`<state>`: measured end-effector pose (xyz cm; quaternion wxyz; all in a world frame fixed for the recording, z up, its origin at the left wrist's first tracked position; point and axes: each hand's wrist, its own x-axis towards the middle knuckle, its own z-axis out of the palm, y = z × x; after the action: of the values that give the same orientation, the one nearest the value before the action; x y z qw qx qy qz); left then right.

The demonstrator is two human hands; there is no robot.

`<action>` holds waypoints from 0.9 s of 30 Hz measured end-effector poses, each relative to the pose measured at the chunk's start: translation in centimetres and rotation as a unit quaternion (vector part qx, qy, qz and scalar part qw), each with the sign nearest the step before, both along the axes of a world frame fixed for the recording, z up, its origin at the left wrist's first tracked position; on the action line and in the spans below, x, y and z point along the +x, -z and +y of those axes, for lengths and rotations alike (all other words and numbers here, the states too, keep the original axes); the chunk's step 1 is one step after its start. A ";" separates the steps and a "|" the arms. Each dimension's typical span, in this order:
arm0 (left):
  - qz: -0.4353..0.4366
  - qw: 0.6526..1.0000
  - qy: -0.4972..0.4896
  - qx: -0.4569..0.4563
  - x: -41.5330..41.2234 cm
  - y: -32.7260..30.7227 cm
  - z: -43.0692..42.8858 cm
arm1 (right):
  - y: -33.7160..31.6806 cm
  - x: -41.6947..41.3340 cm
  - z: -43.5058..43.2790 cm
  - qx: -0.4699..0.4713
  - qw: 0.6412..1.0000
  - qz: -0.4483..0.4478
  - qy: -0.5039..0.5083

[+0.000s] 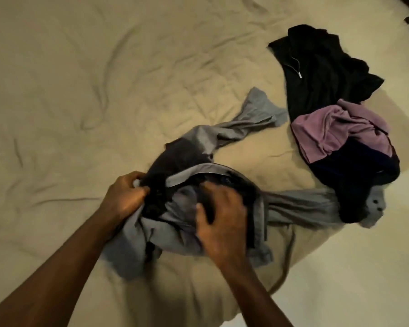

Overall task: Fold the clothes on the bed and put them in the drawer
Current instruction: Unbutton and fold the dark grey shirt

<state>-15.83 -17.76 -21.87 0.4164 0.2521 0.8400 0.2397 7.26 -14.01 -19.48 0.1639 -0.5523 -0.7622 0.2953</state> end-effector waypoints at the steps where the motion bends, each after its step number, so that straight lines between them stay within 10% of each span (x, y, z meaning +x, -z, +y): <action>1: 0.043 0.998 0.009 -0.042 -0.6 -0.1 -1.2 | 0.6 1.3 1.1 0.046 0.993 -0.075 0.073; 4: 0.216 0.956 0.132 -0.148 0.0 0.0 -4.1 | 2.4 4.9 4.3 -0.123 0.955 -0.204 0.178; 7: 0.356 0.906 0.229 0.026 2.4 -0.5 -3.9 | 3.7 6.1 4.8 -0.222 0.957 -0.114 0.147; 13: 0.264 0.921 0.279 -0.071 5.1 1.8 3.3 | 3.1 4.9 2.2 -0.164 0.973 0.132 0.098; 19: 0.211 0.974 -0.043 0.073 2.6 -0.7 0.9 | 2.5 7.5 0.5 -0.154 0.984 -0.011 0.089; 27: 0.162 0.921 -0.240 0.262 -5.3 -17.7 -8.1 | -12.8 3.0 1.2 -0.048 0.947 0.260 0.182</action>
<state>-21.15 -25.83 -4.12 0.1240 0.1779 0.8385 0.4998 10.25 -12.77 -6.71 0.3812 -0.5928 -0.5644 0.4298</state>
